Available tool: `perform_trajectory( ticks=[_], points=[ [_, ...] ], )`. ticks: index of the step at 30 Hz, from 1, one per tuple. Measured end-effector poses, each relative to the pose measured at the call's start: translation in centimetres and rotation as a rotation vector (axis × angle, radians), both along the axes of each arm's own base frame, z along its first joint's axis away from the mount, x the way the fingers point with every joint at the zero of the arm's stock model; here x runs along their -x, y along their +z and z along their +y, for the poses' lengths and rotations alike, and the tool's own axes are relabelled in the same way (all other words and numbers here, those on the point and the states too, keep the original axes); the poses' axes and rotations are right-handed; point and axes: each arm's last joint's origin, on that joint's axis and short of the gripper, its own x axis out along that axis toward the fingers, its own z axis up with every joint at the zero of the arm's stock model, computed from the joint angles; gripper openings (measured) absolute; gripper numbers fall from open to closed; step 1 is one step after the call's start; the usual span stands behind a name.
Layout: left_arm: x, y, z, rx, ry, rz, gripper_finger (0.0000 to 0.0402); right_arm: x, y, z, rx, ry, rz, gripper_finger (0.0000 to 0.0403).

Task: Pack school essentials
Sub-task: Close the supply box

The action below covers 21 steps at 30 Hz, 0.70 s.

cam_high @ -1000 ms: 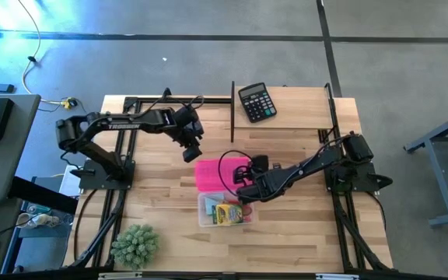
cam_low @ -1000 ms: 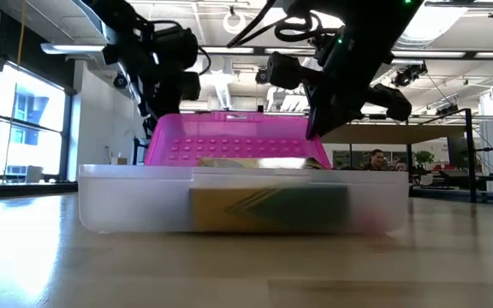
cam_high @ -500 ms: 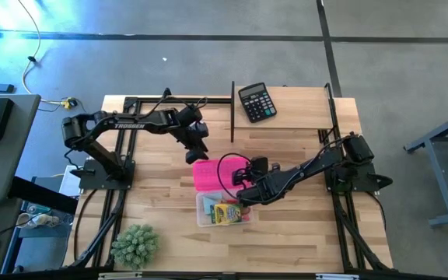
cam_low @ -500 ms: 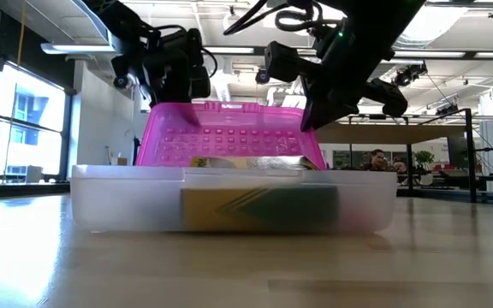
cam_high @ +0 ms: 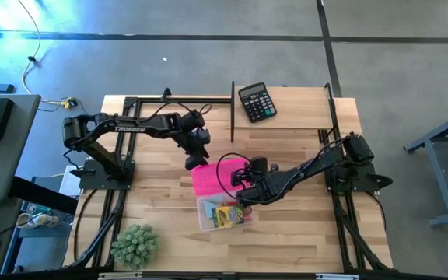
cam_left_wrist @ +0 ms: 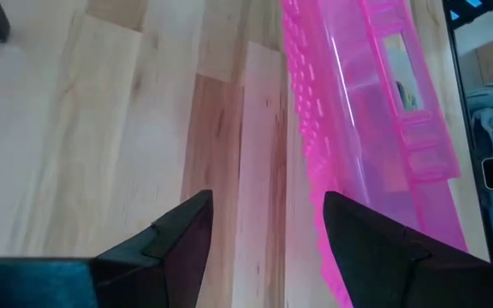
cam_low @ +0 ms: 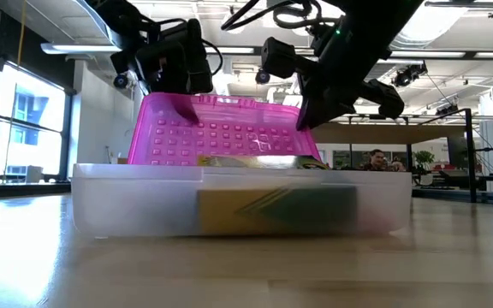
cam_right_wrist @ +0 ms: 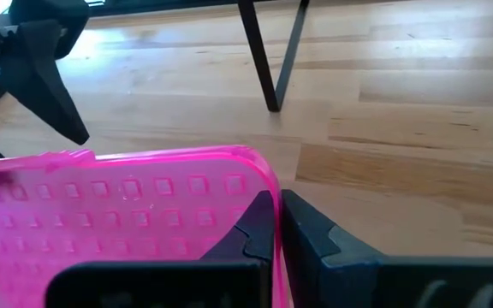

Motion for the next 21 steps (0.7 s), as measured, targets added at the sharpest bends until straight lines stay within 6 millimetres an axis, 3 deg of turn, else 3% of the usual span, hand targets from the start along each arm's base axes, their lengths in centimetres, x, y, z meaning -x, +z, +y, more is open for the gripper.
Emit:
perform_trajectory(
  ticks=[9, 21],
  points=[
    [0.03, 0.01, 0.09, 0.009, 0.015, 0.004, 0.0211, -0.15, 0.04, 0.03, -0.007, -0.001, -0.018, 0.0013],
    [-0.09, 0.04, -0.15, 0.011, 0.006, 0.003, 0.0211, -0.23, 0.08, 0.07, -0.013, -0.002, -0.030, 0.0090]
  ],
)
